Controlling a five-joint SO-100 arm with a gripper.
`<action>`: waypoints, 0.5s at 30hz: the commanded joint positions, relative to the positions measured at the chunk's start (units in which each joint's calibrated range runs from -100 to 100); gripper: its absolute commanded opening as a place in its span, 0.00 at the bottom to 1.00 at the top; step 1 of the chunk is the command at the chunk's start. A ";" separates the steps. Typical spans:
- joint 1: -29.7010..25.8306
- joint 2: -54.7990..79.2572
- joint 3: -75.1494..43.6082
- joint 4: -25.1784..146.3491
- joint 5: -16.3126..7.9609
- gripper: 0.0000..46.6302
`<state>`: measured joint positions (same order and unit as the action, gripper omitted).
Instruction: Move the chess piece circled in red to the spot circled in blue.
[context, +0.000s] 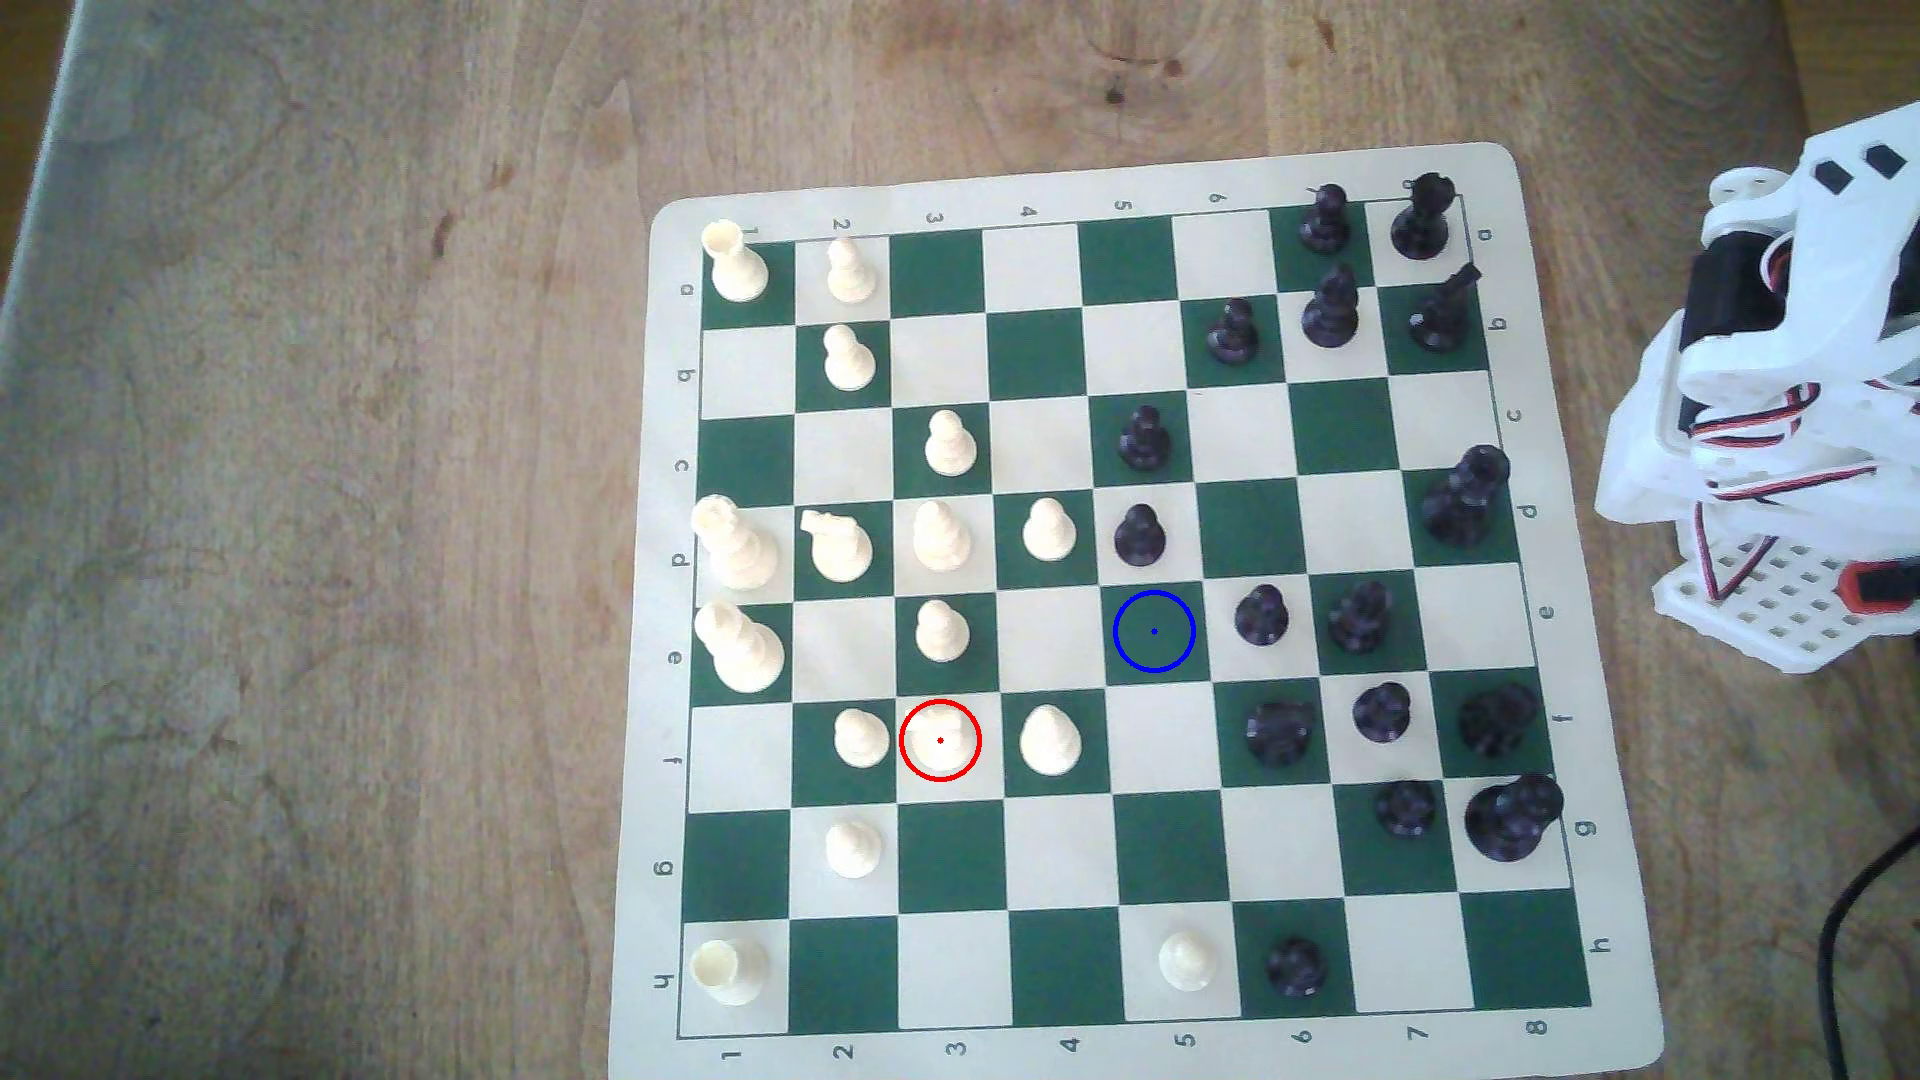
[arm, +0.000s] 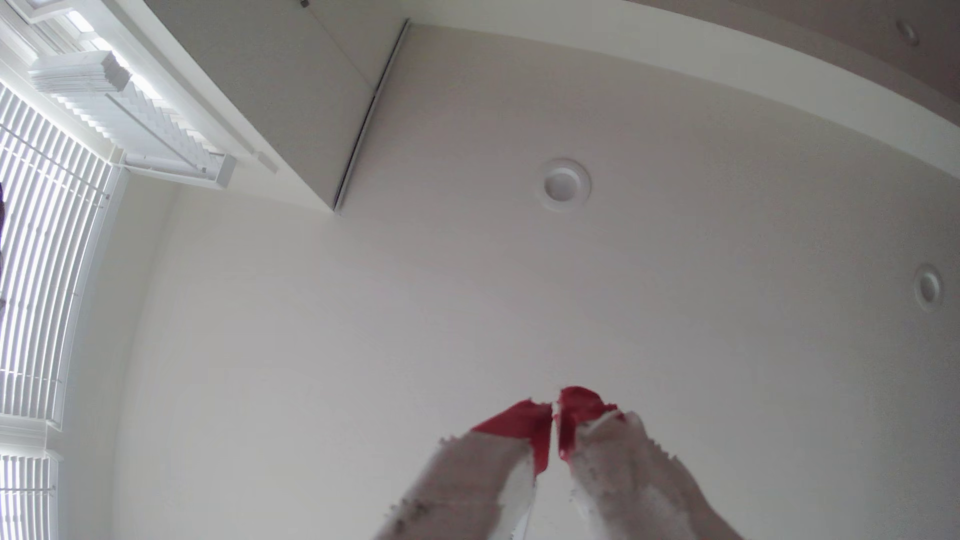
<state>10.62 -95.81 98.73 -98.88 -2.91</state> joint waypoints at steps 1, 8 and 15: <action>-6.98 -0.03 1.17 -0.79 0.15 0.00; -9.64 -0.03 1.17 10.92 0.15 0.00; -9.17 -0.03 1.17 36.64 -0.10 0.00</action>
<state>1.55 -95.81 98.73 -75.14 -2.76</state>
